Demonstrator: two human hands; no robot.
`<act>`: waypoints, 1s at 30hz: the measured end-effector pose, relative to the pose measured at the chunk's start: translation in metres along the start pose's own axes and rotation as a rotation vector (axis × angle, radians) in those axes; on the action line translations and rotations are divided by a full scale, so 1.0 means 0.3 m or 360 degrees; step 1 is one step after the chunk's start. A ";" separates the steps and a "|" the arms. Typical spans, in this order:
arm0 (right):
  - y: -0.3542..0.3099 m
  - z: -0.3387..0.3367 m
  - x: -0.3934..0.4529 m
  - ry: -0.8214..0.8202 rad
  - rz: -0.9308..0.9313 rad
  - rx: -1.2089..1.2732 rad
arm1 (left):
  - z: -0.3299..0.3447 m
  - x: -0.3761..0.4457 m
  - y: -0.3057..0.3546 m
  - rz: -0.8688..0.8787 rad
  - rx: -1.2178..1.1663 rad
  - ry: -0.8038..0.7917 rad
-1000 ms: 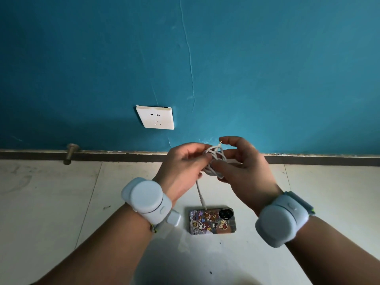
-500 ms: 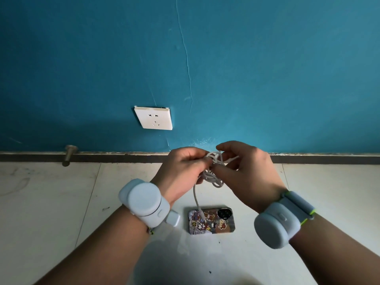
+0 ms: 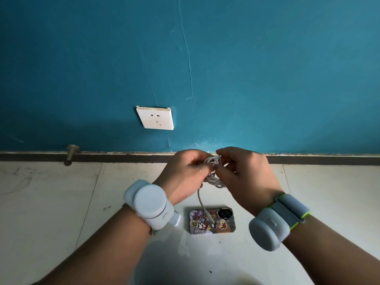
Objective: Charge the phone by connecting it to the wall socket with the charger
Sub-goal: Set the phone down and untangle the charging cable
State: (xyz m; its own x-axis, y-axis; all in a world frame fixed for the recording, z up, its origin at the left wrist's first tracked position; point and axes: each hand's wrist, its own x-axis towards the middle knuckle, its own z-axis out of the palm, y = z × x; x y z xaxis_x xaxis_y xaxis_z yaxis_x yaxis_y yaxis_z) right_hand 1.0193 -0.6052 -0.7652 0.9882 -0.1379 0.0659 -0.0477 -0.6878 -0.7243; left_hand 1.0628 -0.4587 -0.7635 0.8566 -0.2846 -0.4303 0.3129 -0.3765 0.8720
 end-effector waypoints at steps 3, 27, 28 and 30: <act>0.002 0.010 -0.002 -0.0093 -0.0078 -0.0099 | -0.003 0.001 -0.009 0.0059 0.0180 0.0025; -0.038 -0.006 0.021 -0.0305 0.0827 0.1004 | -0.051 0.012 0.024 -0.0266 -0.0576 0.0088; -0.034 -0.010 0.021 -0.0320 0.0796 0.0919 | -0.054 0.012 0.027 -0.0265 -0.0626 0.0102; -0.017 -0.019 0.014 -0.0380 0.0637 0.0525 | -0.061 0.014 0.030 -0.0263 -0.0760 0.0135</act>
State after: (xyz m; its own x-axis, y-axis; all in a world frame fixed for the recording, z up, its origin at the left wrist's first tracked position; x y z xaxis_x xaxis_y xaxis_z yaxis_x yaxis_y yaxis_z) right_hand 1.0227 -0.6063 -0.7574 0.9097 -0.1509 -0.3869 -0.4152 -0.3510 -0.8393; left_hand 1.0768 -0.4471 -0.7531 0.8039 -0.1751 -0.5684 0.5826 0.0399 0.8118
